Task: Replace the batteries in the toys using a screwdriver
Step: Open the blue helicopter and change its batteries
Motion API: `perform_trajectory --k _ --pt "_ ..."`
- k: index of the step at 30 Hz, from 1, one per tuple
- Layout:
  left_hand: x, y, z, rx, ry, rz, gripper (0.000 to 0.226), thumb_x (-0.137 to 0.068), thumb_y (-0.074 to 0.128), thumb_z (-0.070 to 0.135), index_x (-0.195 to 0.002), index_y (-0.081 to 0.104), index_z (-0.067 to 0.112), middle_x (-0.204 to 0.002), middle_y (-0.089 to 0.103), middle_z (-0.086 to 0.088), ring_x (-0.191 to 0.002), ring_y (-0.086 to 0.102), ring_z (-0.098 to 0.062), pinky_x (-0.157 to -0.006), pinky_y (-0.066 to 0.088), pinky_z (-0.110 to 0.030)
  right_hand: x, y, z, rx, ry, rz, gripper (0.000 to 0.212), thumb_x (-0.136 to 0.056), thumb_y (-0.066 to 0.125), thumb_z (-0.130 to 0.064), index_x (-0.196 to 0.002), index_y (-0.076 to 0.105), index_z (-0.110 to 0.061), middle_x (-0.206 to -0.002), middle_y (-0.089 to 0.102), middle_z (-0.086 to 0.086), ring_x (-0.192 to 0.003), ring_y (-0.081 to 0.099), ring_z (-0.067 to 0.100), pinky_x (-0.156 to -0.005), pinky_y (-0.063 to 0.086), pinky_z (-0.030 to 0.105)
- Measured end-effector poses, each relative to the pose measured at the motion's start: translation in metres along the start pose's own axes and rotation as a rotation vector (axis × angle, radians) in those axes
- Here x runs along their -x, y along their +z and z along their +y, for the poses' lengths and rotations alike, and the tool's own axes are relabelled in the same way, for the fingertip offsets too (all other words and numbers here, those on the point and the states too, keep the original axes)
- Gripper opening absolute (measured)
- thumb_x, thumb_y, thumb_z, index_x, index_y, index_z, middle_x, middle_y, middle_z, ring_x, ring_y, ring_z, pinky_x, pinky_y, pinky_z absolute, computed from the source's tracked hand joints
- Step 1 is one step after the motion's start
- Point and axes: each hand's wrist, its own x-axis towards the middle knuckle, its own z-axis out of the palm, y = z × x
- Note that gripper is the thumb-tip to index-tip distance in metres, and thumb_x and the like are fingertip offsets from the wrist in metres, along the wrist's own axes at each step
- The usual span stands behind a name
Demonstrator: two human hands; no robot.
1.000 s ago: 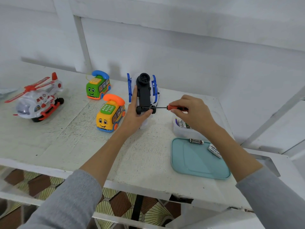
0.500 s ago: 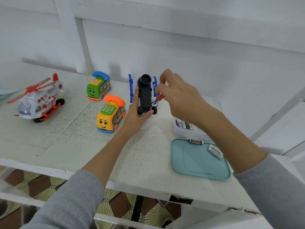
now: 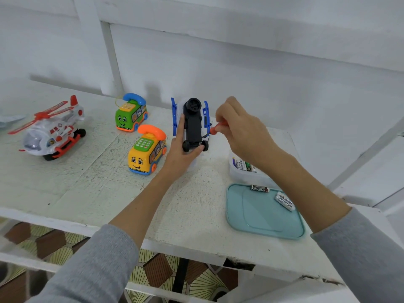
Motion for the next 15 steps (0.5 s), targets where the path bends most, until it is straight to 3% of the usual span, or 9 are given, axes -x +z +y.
perform_trajectory --k 3,6,8,10,11,13,15 --pt "0.000 -0.001 -0.002 -0.012 0.001 0.007 0.091 -0.086 0.059 0.019 -0.153 -0.003 0.026 -0.113 0.047 0.052 -0.101 0.058 0.008 -0.090 0.048 -0.020 0.003 0.004 0.007 0.083 0.182 -0.042 0.024 -0.095 0.049 -0.033 -0.088 0.038 -0.013 -0.089 0.041 -0.002 -0.059 0.043 0.021 -0.056 0.035 0.033" --pt "0.001 -0.002 -0.003 -0.007 -0.011 0.041 0.091 -0.085 0.059 0.019 -0.153 -0.002 0.025 -0.116 0.048 0.048 -0.106 0.058 -0.001 -0.096 0.048 -0.032 0.011 0.008 0.009 -0.129 0.004 0.035 0.014 -0.091 0.053 -0.007 -0.095 0.040 -0.010 -0.105 0.042 0.009 -0.073 0.045 0.009 -0.059 0.046 0.029" --pt "0.000 -0.001 -0.002 -0.010 -0.007 0.049 0.091 -0.085 0.059 0.018 -0.153 -0.001 0.025 -0.114 0.051 0.046 -0.104 0.059 -0.006 -0.094 0.049 -0.033 0.013 0.009 0.009 -0.118 -0.073 0.062 0.022 -0.084 0.051 0.007 -0.094 0.041 -0.010 -0.100 0.046 0.012 -0.065 0.040 0.010 -0.049 0.041 0.026" --pt "0.001 0.000 -0.002 -0.003 -0.003 0.055 0.091 -0.085 0.059 0.019 -0.153 -0.001 0.025 -0.117 0.051 0.044 -0.104 0.060 -0.007 -0.093 0.050 -0.032 0.012 0.008 0.005 -0.027 -0.051 0.084 0.007 -0.087 0.054 -0.008 -0.089 0.048 -0.004 -0.088 0.050 0.010 -0.051 0.041 0.020 -0.038 0.032 0.028" --pt "0.001 0.000 -0.002 0.002 -0.001 0.060 0.091 -0.085 0.059 0.020 -0.153 -0.001 0.025 -0.118 0.050 0.044 -0.104 0.060 -0.008 -0.093 0.050 -0.032 0.010 0.006 0.002 0.059 -0.004 0.088 0.017 -0.090 0.054 -0.019 -0.086 0.049 -0.003 -0.084 0.050 0.007 -0.047 0.040 0.021 -0.037 0.028 0.026" --pt "0.001 0.000 0.000 0.010 0.011 0.060 0.093 -0.083 0.060 0.027 -0.153 -0.001 0.026 -0.118 0.051 0.043 -0.102 0.061 -0.019 -0.094 0.051 -0.040 0.006 0.006 0.001 0.144 0.093 0.039 0.026 -0.094 0.050 -0.031 -0.089 0.047 -0.006 -0.089 0.046 0.003 -0.054 0.045 0.022 -0.042 0.034 0.029" --pt "0.002 0.000 0.003 0.009 0.024 0.054 0.095 -0.081 0.060 0.034 -0.153 -0.001 0.027 -0.119 0.051 0.042 -0.103 0.061 -0.027 -0.096 0.050 -0.047 0.005 0.007 0.001 -0.025 0.032 0.017 0.017 -0.094 0.052 -0.021 -0.097 0.045 -0.006 -0.104 0.042 0.006 -0.070 0.053 0.012 -0.051 0.046 0.033"
